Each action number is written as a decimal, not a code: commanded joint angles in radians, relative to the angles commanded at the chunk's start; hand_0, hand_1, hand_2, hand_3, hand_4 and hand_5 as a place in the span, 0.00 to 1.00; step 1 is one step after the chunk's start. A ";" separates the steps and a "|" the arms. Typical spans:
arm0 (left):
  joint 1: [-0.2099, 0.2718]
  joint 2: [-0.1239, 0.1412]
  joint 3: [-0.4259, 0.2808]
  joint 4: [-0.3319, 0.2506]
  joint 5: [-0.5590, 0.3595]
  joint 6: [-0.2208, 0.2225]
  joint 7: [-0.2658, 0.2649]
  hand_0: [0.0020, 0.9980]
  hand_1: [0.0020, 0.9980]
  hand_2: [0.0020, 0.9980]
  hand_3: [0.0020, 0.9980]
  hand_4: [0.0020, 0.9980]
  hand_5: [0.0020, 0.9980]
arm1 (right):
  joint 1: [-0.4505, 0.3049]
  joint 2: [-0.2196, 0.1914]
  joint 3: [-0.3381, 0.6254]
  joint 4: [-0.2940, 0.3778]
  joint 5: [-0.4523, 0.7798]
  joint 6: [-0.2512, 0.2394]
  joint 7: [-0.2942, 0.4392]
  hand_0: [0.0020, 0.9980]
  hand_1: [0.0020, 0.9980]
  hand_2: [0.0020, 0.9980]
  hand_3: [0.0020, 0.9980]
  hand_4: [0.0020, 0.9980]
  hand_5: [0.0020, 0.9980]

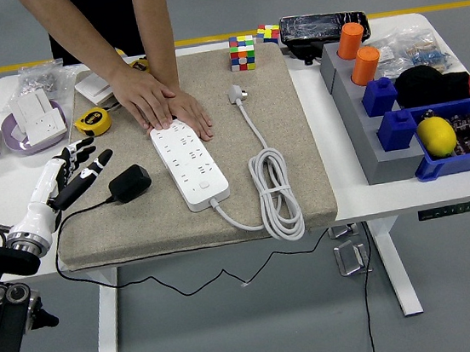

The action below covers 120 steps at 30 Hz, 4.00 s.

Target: Pick up the plug,place it near the board,insert it into the board,press the button

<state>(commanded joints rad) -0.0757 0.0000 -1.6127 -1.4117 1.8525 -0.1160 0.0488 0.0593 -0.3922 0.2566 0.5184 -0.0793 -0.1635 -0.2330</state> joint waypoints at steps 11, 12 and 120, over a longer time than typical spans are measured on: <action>-0.019 0.000 0.056 0.029 0.397 0.045 -0.050 0.98 0.95 0.88 0.92 1.00 0.30 | 0.011 0.011 -0.011 -0.009 0.018 -0.100 0.040 0.87 0.85 0.84 0.86 1.00 1.00; -0.022 0.000 0.061 0.036 0.416 0.052 -0.053 0.98 0.95 0.88 0.92 1.00 0.30 | 0.012 0.012 -0.011 -0.010 0.020 -0.101 0.040 0.87 0.85 0.84 0.86 1.00 1.00; -0.411 0.066 0.359 0.499 0.416 0.208 -0.139 0.53 0.37 0.30 0.37 0.52 0.10 | 0.032 0.006 0.003 -0.010 0.029 -0.131 0.053 0.86 0.84 0.83 0.84 1.00 1.00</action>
<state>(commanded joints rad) -0.4863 0.0665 -1.2540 -0.9123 2.2689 0.0918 -0.0902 0.0908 -0.3860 0.2594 0.5083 -0.0503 -0.2946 -0.1803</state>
